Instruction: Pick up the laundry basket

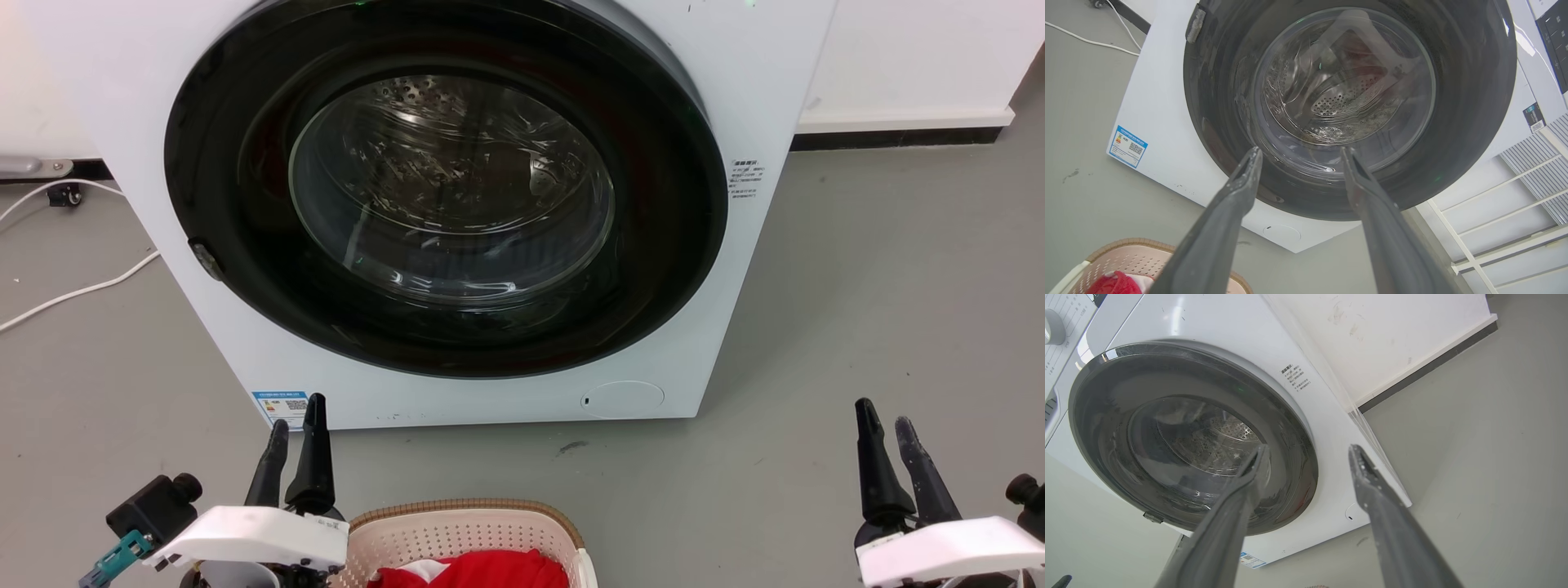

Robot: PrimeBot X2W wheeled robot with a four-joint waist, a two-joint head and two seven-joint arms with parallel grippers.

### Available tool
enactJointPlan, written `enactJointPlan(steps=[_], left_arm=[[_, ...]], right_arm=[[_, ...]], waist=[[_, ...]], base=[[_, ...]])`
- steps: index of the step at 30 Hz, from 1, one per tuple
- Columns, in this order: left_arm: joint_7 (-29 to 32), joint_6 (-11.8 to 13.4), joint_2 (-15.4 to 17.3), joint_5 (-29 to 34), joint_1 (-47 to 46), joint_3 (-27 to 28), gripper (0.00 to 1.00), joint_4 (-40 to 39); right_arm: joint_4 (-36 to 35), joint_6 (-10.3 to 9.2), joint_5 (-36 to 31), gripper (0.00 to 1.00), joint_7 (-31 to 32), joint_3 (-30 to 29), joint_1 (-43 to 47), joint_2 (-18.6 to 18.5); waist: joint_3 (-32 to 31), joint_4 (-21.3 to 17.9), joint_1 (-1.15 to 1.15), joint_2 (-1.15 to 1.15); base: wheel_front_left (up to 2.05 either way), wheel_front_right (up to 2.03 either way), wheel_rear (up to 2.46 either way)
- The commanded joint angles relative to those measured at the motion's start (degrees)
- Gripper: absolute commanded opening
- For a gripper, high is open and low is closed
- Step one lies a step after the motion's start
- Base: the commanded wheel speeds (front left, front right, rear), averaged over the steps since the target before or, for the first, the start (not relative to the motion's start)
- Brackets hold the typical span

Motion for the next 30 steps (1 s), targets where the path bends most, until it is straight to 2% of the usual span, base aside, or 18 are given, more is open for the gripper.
enactJointPlan(steps=[1,30], left_arm=[[-0.55,0.22,0.26,1.94,0.15,-0.17,1.0,-1.14],[-5.29,2.1,0.34,22.29,2.59,-2.21,1.0,-2.55]], right_arm=[[-1.27,0.0,-2.18,1.0,-0.65,0.14,0.23,-0.21],[-5.53,0.0,-24.86,1.0,-5.43,1.42,3.91,-0.25]], waist=[[-0.03,0.0,0.0,0.0],[-0.37,0.2,0.0,0.0]], base=[[0.0,0.0,0.0],[0.0,0.0,0.0]])
